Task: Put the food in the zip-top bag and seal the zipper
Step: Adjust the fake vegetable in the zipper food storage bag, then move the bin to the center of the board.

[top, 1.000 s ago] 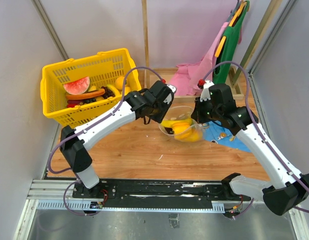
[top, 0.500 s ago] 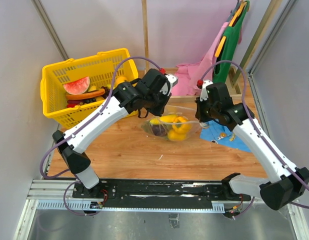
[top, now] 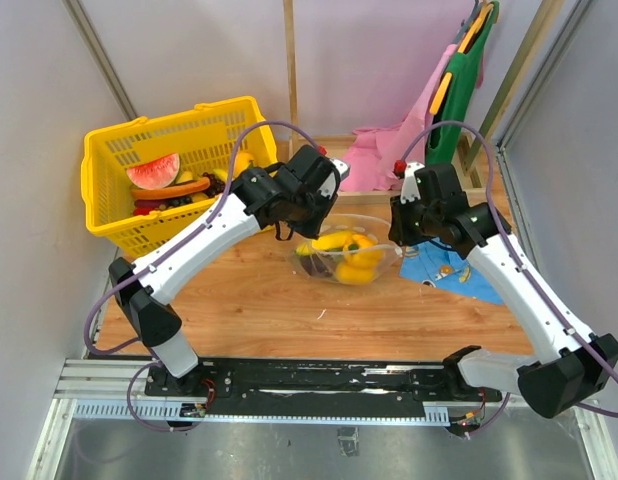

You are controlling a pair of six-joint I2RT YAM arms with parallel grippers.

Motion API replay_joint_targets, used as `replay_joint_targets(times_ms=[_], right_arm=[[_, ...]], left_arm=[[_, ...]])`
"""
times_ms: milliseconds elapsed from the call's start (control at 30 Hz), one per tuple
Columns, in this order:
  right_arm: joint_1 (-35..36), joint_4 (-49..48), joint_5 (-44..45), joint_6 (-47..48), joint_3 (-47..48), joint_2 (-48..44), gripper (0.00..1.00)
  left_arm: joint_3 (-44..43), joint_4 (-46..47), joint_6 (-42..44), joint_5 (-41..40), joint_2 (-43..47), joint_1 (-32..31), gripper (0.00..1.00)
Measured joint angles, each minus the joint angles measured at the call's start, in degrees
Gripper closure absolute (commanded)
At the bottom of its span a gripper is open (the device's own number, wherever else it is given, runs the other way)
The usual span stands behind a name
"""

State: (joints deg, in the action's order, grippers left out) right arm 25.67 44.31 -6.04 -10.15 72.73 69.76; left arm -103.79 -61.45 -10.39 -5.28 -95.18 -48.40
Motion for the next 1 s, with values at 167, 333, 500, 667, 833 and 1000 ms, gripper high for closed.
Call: replay_joint_targets(times_ms=[167,333,500,667,833,1000], right_arm=[[0.0,1.6,0.0,0.7,0.0,-0.6,0.99],[0.0,5.8,-0.7,1.2,4.9,0.7,0.99],[0.0,6.7,-0.8,1.5,8.4,-0.3,0.99],[0.0,6.6,-1.4,1.5,5.8,-0.3,0.99],[0.0,6.5,-1.4,1.5,4.3,-0.1,0.99],[0.0,5.9,-1.7,1.4,4.3,-0.1,0.99]], left_arm=[[0.0,0.0,-0.1,-0.1,0.0,1.6,1.0],[0.1,0.3,0.1,0.0,0.0,2.2,1.0],[2.6,1.6,0.8,-0.5,0.2,2.3,0.98],[5.0,3.2,1.2,-0.5,0.2,2.3,0.89],[5.1,4.3,1.2,-1.7,0.2,2.4,0.69],[3.6,4.4,0.7,-4.0,0.2,2.8,0.43]])
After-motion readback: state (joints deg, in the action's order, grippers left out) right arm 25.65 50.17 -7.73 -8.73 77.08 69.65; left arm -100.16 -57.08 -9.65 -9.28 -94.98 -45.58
